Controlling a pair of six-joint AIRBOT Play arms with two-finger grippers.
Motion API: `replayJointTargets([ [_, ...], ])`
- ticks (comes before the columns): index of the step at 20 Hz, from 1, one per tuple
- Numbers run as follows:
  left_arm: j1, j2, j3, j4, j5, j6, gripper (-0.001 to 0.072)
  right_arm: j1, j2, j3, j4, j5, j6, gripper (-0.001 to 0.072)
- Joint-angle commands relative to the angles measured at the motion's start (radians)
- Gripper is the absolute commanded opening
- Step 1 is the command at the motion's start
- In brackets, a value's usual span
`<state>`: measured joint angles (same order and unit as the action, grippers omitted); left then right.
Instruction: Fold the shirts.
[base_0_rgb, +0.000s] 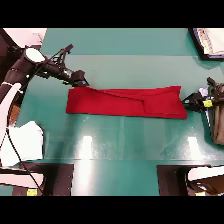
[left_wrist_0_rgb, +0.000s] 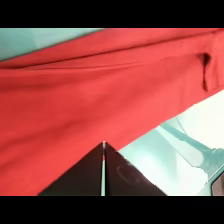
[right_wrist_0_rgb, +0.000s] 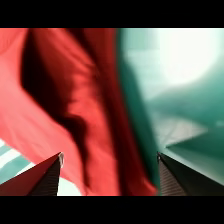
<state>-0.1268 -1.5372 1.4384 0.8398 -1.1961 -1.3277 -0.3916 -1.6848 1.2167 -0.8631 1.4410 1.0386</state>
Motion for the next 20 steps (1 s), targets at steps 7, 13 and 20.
replayJointTargets([
  [7,-0.156,-0.004,0.001,0.006,0.064,-0.009,0.0028,0.150,-0.033,-0.007,0.110,-0.126,-0.079,0.0349],
  [13,-0.282,-0.028,0.005,0.020,0.216,-0.011,0.0027,0.161,0.029,-0.007,0.113,-0.091,-0.091,0.0018],
  [20,-0.343,-0.298,0.152,-0.007,0.239,-0.083,0.0027,0.215,0.235,0.194,0.112,0.059,0.104,0.0016],
])
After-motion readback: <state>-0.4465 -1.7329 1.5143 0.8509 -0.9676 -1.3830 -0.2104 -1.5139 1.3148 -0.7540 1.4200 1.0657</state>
